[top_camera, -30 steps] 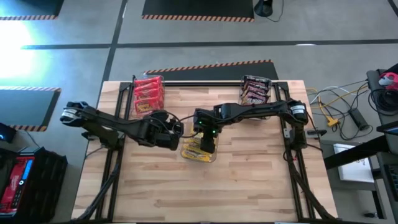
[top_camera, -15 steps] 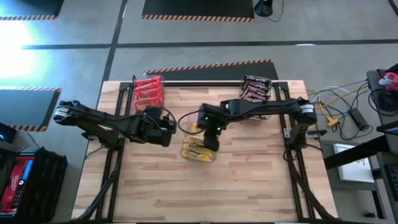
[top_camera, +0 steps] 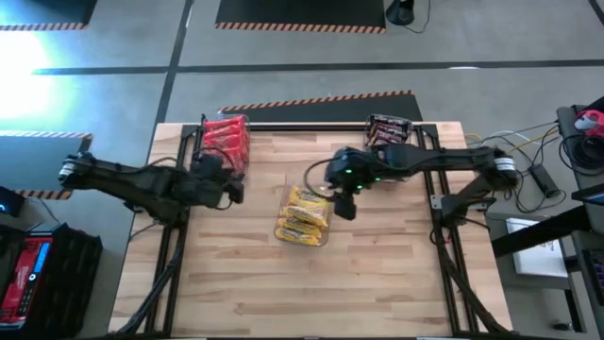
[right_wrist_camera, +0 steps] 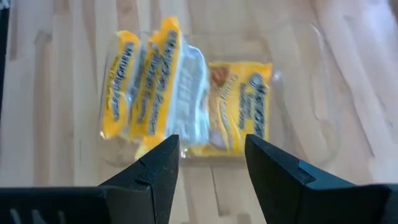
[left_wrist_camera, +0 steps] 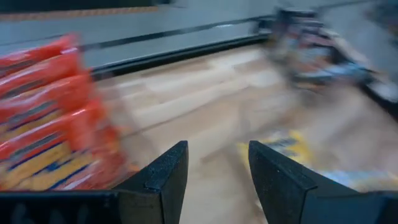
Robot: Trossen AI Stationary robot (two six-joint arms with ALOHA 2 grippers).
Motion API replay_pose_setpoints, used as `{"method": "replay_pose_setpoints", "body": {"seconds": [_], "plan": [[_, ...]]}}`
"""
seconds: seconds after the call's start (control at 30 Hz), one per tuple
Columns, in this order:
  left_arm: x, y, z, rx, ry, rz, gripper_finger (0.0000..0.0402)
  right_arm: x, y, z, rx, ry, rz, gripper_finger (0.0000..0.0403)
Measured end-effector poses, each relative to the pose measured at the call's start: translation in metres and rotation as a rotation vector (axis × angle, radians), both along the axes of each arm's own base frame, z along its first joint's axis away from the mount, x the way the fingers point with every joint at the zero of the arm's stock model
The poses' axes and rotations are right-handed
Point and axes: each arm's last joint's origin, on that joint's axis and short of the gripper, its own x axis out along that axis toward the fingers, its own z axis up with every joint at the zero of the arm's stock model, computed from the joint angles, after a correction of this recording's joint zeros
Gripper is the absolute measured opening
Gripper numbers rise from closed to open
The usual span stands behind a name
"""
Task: Sort Maruchan noodles
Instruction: Return to Home Position
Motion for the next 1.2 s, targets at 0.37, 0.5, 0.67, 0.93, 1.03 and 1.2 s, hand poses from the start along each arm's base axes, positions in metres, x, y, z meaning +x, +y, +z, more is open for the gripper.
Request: {"method": "replay_pose_setpoints", "body": {"seconds": [0.37, 0.5, 0.67, 0.93, 1.03, 1.2], "plan": [[0.003, -0.011, -0.024, 0.19, -0.257, -0.655, 0.0152, -0.092, 0.004, -0.016, 0.075, -0.226, -0.168, 0.0171], [0.004, -0.014, -0.034, 0.277, -0.388, -0.774, 0.0152, -0.119, 0.006, -0.026, 0.115, -0.36, -0.193, 0.0171], [0.002, -0.013, -0.05, 0.343, -0.506, -0.757, 0.0152, -0.146, 0.007, -0.039, 0.117, -0.462, -0.185, 0.0171], [-0.007, -0.009, -0.072, 0.373, -0.656, -0.655, 0.0152, -0.174, 0.009, -0.064, 0.12, -0.537, -0.18, 0.0171], [-0.009, -0.006, -0.078, 0.385, -0.626, -0.558, 0.0152, -0.181, 0.009, -0.078, 0.146, -0.544, -0.198, 0.0171], [-0.011, -0.002, -0.083, 0.392, -0.586, -0.429, 0.0152, -0.192, 0.01, -0.101, 0.209, -0.565, -0.243, 0.0171]]}}
